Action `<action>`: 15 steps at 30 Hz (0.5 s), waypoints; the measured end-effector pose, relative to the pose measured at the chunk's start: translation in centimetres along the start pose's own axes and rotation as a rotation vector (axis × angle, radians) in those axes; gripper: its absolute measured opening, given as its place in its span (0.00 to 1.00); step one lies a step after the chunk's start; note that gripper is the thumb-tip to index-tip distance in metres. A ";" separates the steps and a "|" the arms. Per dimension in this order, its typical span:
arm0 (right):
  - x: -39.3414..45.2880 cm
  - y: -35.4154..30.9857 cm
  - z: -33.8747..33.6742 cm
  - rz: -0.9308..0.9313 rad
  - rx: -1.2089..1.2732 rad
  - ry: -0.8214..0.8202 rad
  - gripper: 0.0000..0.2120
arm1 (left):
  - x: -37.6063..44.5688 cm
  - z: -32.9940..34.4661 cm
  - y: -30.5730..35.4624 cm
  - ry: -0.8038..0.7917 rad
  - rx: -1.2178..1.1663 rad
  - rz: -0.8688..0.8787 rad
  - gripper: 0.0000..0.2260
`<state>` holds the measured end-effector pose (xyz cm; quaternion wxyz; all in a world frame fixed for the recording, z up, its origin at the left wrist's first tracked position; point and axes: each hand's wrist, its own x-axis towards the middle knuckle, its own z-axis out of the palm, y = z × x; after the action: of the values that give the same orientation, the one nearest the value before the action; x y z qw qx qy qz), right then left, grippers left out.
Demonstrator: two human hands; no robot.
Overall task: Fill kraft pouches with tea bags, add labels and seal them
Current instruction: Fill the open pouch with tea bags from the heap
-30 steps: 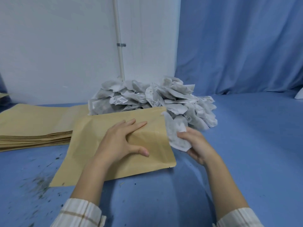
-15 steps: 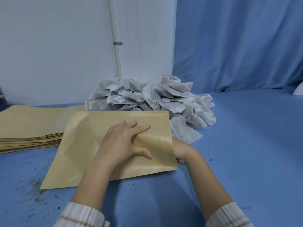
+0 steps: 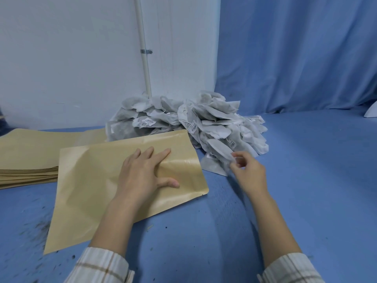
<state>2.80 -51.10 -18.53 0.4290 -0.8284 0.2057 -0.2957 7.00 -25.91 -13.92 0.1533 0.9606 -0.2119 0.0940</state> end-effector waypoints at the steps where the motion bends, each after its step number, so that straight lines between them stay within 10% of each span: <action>1: 0.1 -0.1 -0.6 0.002 0.112 -0.008 0.08 | 0.0 -0.1 -0.1 0.004 -0.006 -0.002 0.45; 6: -0.1 -1.1 -2.1 0.060 0.474 -0.137 0.10 | -0.2 -0.5 0.2 0.044 -0.090 0.029 0.43; 15: -1.5 -5.7 1.1 0.053 0.297 -0.446 0.14 | -0.5 -0.6 3.3 -0.069 -0.091 0.248 0.42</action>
<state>2.93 -46.42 -14.77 0.5882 -0.7954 0.0819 -0.1215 5.08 -28.38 -12.61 0.1765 0.9218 -0.3383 0.0693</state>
